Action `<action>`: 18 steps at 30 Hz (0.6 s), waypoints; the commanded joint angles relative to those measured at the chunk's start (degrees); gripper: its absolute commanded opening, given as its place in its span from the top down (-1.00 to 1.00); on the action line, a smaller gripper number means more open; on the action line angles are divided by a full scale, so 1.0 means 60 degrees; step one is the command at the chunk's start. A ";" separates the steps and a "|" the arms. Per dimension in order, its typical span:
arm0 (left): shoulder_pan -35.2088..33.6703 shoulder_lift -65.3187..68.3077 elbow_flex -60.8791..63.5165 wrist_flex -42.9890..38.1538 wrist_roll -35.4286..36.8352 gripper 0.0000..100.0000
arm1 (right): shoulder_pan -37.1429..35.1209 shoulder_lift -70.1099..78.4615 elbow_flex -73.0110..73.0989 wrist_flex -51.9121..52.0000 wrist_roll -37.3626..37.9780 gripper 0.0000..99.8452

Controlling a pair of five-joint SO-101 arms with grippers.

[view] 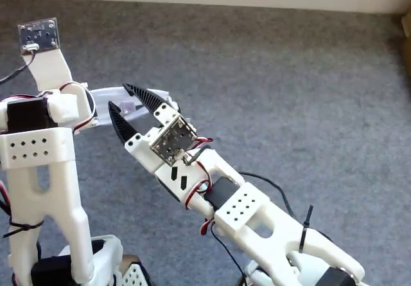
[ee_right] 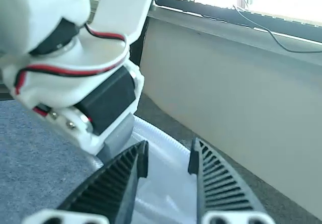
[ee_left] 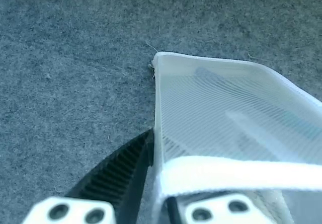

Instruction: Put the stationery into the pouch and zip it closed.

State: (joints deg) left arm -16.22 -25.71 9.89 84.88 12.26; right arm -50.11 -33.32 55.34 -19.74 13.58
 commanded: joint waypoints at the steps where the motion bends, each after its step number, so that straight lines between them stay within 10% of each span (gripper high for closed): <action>1: 0.0110 -0.0212 -0.0007 -0.0190 0.0088 0.99 | 0.0110 -0.0168 -0.0051 0.0066 0.0029 0.74; 9: 0.0110 -0.0212 -0.0007 -0.0190 0.0088 0.99 | 0.0681 -0.0813 -0.0037 0.0168 0.0044 0.74; 18: 0.0066 -0.0212 -0.0007 -0.0190 0.0088 0.99 | 0.1751 -0.3641 -0.0212 0.4271 0.0044 0.74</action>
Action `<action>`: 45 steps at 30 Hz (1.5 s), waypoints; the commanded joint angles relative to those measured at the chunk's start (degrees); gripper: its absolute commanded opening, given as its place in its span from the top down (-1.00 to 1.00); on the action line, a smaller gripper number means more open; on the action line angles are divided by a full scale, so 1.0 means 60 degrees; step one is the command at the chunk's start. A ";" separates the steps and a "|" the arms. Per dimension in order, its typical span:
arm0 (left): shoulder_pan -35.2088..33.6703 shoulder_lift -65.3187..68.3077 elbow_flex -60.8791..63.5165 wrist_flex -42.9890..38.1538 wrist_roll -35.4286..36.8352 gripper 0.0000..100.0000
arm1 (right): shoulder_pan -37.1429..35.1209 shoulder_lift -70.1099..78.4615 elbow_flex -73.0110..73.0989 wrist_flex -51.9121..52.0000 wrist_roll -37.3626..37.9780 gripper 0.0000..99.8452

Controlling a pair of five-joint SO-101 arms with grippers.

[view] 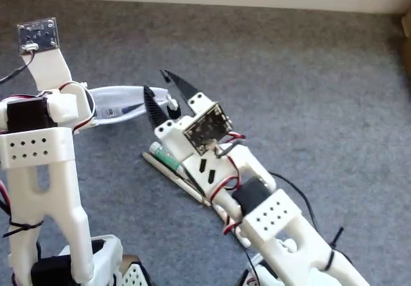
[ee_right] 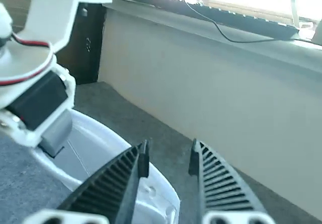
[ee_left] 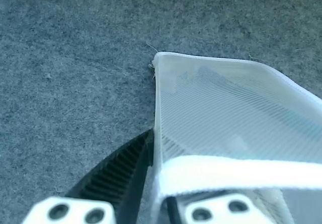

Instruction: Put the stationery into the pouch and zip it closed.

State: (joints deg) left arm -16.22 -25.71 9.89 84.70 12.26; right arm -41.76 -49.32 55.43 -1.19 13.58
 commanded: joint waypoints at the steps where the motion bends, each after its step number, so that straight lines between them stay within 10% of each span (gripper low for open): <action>1: 0.0066 -0.0212 -0.0007 -0.0161 0.0088 0.99 | 0.0418 -0.1165 -0.0315 0.1575 0.0044 0.74; 16: 0.0051 -0.0212 0.0007 -0.0088 0.0073 0.99 | 0.1795 -0.1531 -0.0828 0.6908 0.0029 0.74; 24: -0.0095 -0.0198 0.0125 -0.0176 0.0059 0.99 | 0.1766 -0.1458 -0.0198 0.7114 -0.1861 0.74; 45: -0.0168 -0.0212 0.0198 -0.0352 0.0059 0.99 | 0.1590 0.1194 -0.0212 0.7128 -0.1919 0.74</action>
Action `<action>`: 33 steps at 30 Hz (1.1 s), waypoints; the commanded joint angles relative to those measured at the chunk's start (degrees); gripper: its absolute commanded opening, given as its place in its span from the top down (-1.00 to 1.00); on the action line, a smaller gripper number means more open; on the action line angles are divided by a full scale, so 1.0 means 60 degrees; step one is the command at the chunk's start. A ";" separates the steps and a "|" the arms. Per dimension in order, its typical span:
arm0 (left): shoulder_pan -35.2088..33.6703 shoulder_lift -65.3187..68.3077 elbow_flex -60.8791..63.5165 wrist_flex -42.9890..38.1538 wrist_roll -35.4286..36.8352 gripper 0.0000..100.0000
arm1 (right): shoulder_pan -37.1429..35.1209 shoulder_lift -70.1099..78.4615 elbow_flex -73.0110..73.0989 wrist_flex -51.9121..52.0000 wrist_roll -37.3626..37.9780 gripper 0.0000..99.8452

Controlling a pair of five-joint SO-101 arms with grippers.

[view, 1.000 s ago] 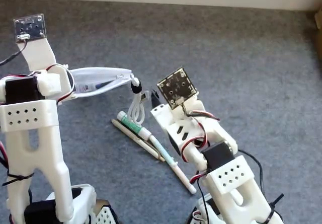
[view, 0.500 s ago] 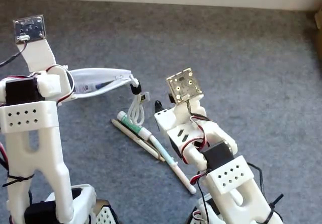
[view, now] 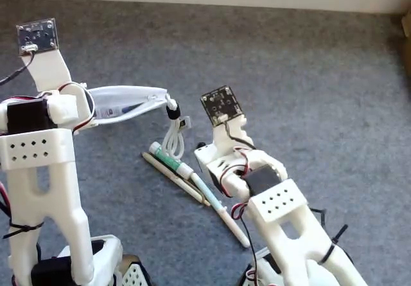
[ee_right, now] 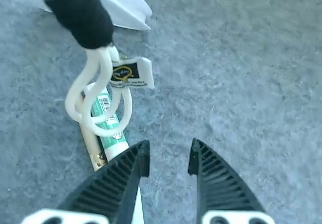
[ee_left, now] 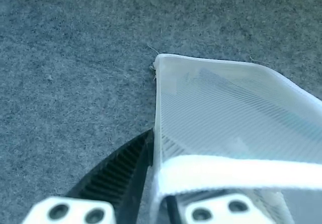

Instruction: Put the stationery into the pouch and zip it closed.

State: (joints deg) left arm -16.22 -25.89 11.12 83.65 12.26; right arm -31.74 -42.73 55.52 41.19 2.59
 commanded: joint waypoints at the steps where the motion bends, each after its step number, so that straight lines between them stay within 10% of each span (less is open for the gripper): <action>1: -0.0242 -0.0183 -0.0007 -0.0176 0.0059 0.99 | -0.0227 0.0183 -0.0227 0.0066 -0.0088 0.74; 33: -0.0623 -0.0183 -0.0007 -0.0190 0.0059 0.99 | -0.1458 0.4110 -0.1736 0.1223 -0.1245 0.73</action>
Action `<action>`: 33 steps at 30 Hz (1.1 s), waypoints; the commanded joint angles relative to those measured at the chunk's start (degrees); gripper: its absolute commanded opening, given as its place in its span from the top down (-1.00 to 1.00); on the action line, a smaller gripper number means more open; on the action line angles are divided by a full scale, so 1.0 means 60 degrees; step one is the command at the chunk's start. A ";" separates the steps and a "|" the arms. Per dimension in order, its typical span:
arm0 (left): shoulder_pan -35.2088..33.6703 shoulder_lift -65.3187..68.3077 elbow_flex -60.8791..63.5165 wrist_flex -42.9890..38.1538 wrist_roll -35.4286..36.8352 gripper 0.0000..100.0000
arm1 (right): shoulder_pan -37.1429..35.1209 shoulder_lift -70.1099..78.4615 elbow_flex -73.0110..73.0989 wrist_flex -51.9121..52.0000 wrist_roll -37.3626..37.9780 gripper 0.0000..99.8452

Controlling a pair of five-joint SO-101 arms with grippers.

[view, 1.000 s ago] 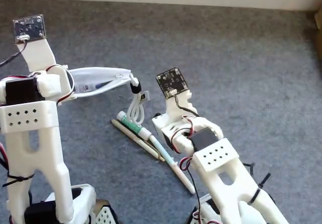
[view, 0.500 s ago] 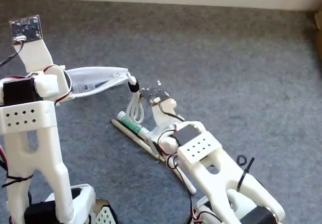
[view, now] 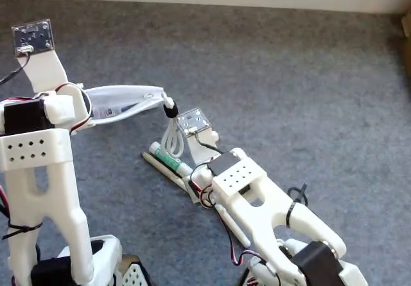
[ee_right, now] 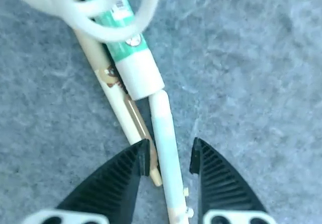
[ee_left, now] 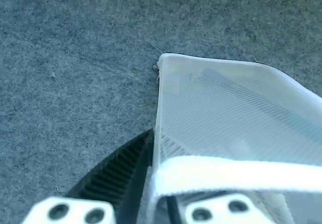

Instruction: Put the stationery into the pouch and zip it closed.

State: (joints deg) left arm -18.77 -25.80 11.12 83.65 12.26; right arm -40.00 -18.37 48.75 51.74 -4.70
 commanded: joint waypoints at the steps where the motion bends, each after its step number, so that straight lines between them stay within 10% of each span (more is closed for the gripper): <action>1: -0.0198 -0.0198 -0.0007 -0.0190 0.0059 0.99 | -0.0066 0.0154 -0.0608 -0.0637 -0.0029 0.73; 33: -0.0212 -0.0198 0.0007 -0.0117 0.0059 0.99 | 0.0652 -0.0242 -0.0505 -0.0520 0.2330 0.99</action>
State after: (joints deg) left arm -18.77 -25.80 11.12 83.65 12.26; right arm -37.19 -12.13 47.16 45.67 8.48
